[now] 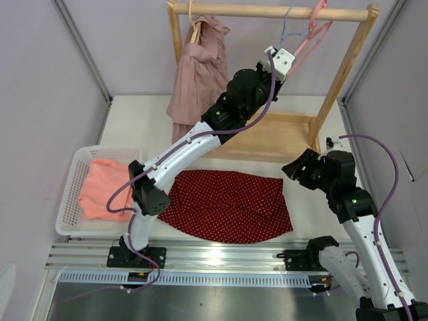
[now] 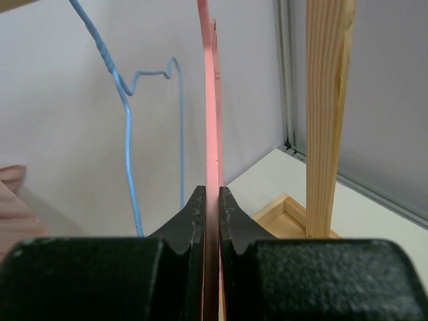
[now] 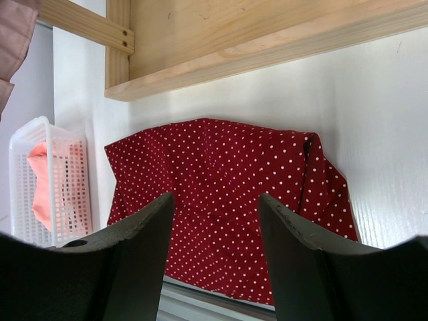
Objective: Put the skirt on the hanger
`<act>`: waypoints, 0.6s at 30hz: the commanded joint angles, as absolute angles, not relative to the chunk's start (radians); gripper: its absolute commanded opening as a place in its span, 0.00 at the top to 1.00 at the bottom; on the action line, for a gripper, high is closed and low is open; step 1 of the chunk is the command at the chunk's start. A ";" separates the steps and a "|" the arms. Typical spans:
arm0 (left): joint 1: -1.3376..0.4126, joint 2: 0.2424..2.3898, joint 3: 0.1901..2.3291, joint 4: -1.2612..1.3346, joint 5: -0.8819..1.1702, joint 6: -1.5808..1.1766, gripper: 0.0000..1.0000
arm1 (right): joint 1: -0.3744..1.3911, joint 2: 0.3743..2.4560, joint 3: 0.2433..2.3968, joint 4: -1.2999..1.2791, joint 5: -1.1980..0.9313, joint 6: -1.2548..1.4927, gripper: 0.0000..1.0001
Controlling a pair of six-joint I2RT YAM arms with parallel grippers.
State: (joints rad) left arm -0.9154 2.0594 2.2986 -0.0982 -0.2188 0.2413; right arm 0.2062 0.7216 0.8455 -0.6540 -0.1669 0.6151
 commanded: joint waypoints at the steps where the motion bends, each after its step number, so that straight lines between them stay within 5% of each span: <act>1: -0.922 2.046 2.367 -0.006 -0.255 0.264 1.00 | 0.198 0.715 0.845 -0.644 -0.181 0.592 0.40; 18: -0.922 1.965 2.330 0.006 -0.199 0.244 1.00 | 0.181 0.719 0.844 -0.646 -0.195 0.575 0.41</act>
